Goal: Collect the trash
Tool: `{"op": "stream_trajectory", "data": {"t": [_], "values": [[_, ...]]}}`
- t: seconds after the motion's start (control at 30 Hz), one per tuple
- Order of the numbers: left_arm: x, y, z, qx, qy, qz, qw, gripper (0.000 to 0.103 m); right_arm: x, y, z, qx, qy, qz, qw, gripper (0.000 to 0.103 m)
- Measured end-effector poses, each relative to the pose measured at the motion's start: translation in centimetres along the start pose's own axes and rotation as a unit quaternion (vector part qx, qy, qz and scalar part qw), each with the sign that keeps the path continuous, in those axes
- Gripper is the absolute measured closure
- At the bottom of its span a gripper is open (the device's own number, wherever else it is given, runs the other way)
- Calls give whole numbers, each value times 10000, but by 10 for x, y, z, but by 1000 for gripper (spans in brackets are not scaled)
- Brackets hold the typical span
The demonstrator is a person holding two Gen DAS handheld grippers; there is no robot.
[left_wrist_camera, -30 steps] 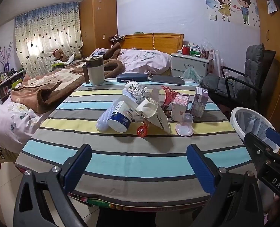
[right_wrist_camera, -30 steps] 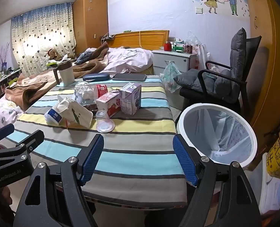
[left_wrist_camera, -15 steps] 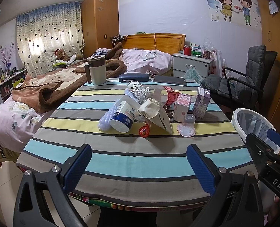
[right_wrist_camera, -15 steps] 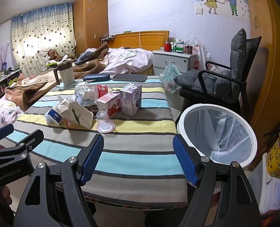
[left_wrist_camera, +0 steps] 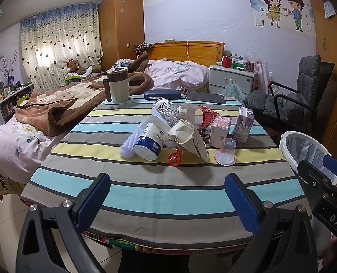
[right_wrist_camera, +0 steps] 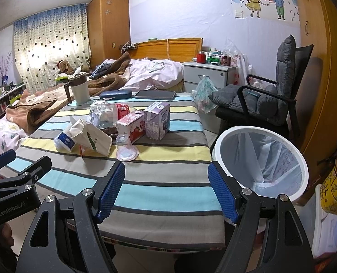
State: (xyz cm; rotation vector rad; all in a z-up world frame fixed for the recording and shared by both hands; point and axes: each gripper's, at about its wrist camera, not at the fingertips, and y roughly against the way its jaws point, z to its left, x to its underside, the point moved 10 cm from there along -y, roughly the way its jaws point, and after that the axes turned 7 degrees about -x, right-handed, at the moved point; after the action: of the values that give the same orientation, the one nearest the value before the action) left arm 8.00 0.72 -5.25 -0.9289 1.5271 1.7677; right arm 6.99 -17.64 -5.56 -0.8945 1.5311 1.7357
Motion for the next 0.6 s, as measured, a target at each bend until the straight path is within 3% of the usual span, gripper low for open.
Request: {"op": "stream_trajectory", "data": {"t": [0.6], "values": [[0, 0, 1, -10, 8, -1, 10000, 1, 0, 1, 0, 0, 7, -13, 10000, 27]]}}
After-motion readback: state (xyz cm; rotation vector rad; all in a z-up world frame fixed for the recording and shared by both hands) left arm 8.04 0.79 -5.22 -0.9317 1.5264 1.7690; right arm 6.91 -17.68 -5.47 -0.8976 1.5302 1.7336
